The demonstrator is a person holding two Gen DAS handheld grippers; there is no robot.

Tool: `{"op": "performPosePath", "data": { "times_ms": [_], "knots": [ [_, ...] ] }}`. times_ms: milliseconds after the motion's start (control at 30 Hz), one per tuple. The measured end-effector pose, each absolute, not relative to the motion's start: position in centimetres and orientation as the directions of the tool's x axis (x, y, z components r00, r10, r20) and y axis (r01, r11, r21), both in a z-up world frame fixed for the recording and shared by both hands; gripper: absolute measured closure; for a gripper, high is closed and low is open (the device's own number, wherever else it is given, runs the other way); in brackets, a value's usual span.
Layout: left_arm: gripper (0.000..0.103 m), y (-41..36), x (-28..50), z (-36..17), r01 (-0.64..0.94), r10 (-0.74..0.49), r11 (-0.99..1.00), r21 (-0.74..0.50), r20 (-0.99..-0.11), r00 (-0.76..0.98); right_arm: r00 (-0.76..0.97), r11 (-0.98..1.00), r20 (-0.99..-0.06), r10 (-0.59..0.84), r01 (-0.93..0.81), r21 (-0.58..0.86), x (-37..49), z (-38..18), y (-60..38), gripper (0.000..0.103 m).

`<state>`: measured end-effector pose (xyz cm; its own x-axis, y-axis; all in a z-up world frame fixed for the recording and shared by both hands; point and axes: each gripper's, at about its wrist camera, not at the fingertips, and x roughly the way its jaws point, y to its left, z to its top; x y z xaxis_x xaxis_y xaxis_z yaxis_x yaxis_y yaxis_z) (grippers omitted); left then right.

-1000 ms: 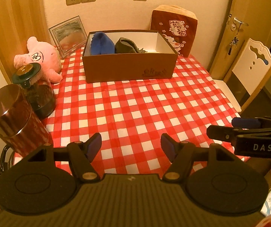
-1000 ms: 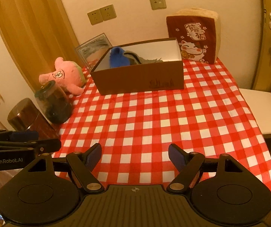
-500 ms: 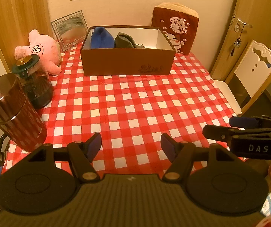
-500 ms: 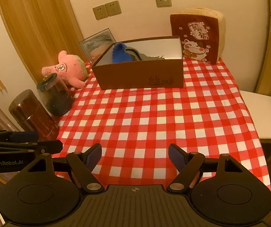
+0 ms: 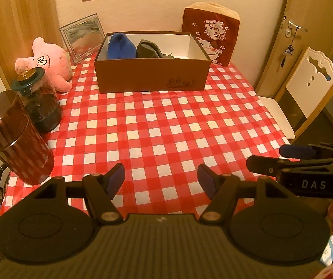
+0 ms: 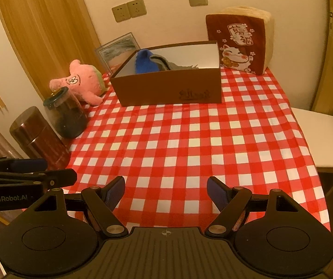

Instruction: Organize soft objects

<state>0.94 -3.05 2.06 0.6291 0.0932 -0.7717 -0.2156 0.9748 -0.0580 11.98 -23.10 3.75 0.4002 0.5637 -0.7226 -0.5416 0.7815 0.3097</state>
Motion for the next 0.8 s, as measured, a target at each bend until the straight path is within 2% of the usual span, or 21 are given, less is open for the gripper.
{"op": "performPosePath", "data": {
  "times_ms": [800],
  "knots": [
    [0.036,-2.82,0.86,2.19,-0.213,0.097,0.976,-0.052,-0.77,0.63,0.402,0.782,-0.722,0.563,-0.541,0.309,11.96,3.66,-23.63,0.026]
  ]
}}
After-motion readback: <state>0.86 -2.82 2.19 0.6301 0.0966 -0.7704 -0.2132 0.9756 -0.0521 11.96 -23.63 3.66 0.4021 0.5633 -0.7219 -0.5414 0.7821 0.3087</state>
